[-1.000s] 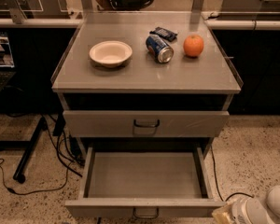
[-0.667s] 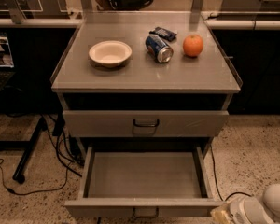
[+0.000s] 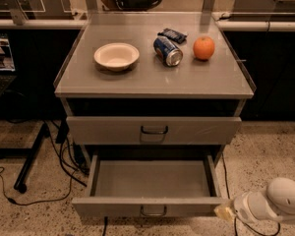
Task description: Close middle drawer
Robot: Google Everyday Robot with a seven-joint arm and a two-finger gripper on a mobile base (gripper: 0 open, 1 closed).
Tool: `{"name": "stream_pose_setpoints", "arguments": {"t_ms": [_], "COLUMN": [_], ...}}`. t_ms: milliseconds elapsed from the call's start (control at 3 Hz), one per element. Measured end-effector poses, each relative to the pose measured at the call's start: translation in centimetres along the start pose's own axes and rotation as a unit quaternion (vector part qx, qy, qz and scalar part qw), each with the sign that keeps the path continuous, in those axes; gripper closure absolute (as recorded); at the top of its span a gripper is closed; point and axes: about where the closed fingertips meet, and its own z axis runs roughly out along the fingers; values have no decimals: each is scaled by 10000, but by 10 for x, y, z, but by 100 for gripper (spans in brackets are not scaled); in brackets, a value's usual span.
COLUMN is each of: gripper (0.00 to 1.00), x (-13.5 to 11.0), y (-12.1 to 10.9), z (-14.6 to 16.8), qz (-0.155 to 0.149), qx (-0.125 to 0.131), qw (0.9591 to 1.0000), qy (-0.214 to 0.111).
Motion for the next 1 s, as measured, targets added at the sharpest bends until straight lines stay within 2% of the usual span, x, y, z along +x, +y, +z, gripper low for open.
{"name": "stream_pose_setpoints", "arguments": {"t_ms": [667, 1000], "gripper": [100, 100], "x": [-44, -44], "y": [-19, -22], "z": [19, 21], "qz": [-459, -415], "qx": [-326, -311], "qw": [9984, 9986], "qy": [-44, -50]}}
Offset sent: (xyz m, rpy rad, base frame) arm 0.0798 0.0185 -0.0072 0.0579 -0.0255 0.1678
